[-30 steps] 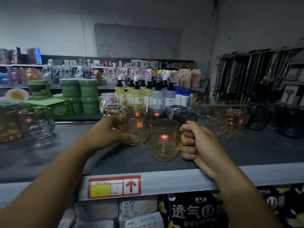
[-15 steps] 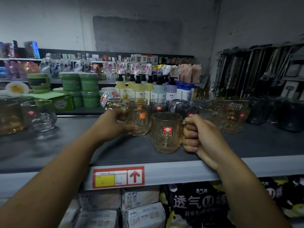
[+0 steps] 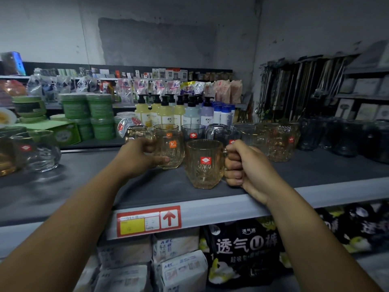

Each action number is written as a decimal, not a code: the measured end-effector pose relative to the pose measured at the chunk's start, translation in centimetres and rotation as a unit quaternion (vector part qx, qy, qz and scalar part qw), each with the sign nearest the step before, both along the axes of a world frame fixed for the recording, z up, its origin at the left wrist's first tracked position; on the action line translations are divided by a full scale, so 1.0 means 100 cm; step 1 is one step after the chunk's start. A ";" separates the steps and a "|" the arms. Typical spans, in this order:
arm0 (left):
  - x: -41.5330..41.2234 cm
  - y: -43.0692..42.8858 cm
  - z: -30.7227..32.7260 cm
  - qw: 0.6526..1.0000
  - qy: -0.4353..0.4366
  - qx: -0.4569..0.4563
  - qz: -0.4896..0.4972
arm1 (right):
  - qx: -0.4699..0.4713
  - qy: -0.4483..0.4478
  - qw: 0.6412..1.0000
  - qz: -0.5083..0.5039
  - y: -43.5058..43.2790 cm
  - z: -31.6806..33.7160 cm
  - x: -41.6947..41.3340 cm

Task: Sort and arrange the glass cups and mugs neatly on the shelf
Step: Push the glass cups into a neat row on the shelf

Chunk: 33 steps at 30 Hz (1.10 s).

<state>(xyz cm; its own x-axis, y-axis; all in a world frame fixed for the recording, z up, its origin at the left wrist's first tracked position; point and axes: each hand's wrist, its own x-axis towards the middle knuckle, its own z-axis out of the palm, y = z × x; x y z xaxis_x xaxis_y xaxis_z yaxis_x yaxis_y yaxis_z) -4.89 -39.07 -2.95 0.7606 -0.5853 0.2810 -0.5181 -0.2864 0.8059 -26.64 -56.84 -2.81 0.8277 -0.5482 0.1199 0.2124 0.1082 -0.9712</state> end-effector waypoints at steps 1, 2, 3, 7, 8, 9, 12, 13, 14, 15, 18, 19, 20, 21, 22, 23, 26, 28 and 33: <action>0.000 -0.001 0.000 1.000 0.002 -0.003 0.001 | -0.002 0.002 1.000 0.000 0.000 0.000 0.000; 0.000 -0.002 0.000 1.000 0.002 -0.005 0.003 | -0.004 0.005 1.000 0.000 0.000 0.000 -0.001; -0.001 -0.004 -0.001 1.000 0.005 -0.007 0.003 | -0.004 0.008 1.000 0.001 -0.001 0.000 -0.001; -0.002 -0.001 0.002 0.999 -0.016 0.018 0.023 | 0.009 0.011 1.000 0.009 -0.002 0.001 -0.001; -0.004 0.000 0.005 0.997 -0.046 0.033 0.044 | 0.013 0.010 1.000 0.011 -0.002 0.001 -0.001; -0.007 0.002 0.009 0.994 -0.081 0.038 0.069 | 0.015 0.008 1.000 0.011 -0.003 0.001 0.000; -0.038 0.006 0.023 0.979 -0.174 -0.063 0.082 | 0.021 -0.004 1.000 0.012 -0.005 0.003 -0.002; -0.052 0.006 0.027 0.975 -0.183 -0.112 0.055 | 0.022 -0.012 1.000 0.012 -0.005 0.004 -0.005; -0.066 0.005 0.028 0.973 -0.184 -0.140 0.021 | 0.021 -0.022 0.999 0.012 -0.006 0.006 -0.009; -0.080 0.003 0.029 0.974 -0.176 -0.143 -0.015 | 0.019 -0.033 0.999 0.013 -0.008 0.008 -0.014; -0.120 -0.013 0.027 0.984 -0.107 -0.094 -0.110 | 0.018 -0.061 0.998 0.026 -0.022 0.015 -0.035; -0.133 -0.021 0.028 0.983 -0.078 -0.087 -0.140 | 0.021 -0.069 0.997 0.034 -0.029 0.017 -0.043; -0.146 -0.031 0.028 0.981 -0.048 -0.085 -0.170 | 0.025 -0.074 0.996 0.039 -0.036 0.019 -0.053; -0.157 -0.043 0.028 0.976 -0.023 -0.086 -0.201 | 0.030 -0.078 0.996 0.042 -0.045 0.020 -0.062; -0.169 -0.056 0.028 0.970 -0.003 -0.090 -0.226 | 0.032 -0.081 0.995 0.043 -0.055 0.022 -0.073; -0.179 -0.069 0.027 0.965 0.009 -0.096 -0.244 | 0.033 -0.084 0.995 0.046 -0.068 0.022 -0.083; -0.208 -0.115 0.022 0.959 0.027 -0.117 -0.256 | 0.015 -0.080 0.995 0.056 -0.109 0.023 -0.115; -0.227 -0.149 0.020 0.964 0.016 -0.123 -0.235 | -0.012 -0.083 0.996 0.034 -0.136 0.024 -0.134; -0.272 -0.227 0.009 0.981 0.005 -0.150 -0.126 | -0.230 -0.031 0.965 -0.122 -0.195 0.017 -0.174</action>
<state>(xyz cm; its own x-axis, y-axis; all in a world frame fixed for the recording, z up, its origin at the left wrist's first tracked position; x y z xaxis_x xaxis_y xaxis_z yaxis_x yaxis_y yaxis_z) -32.04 -61.74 -2.02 0.6061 -0.6469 0.4627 -0.5339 0.1003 0.8396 -44.07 -76.38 -1.14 0.6638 -0.6029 0.4425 0.2363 -0.3923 -0.8890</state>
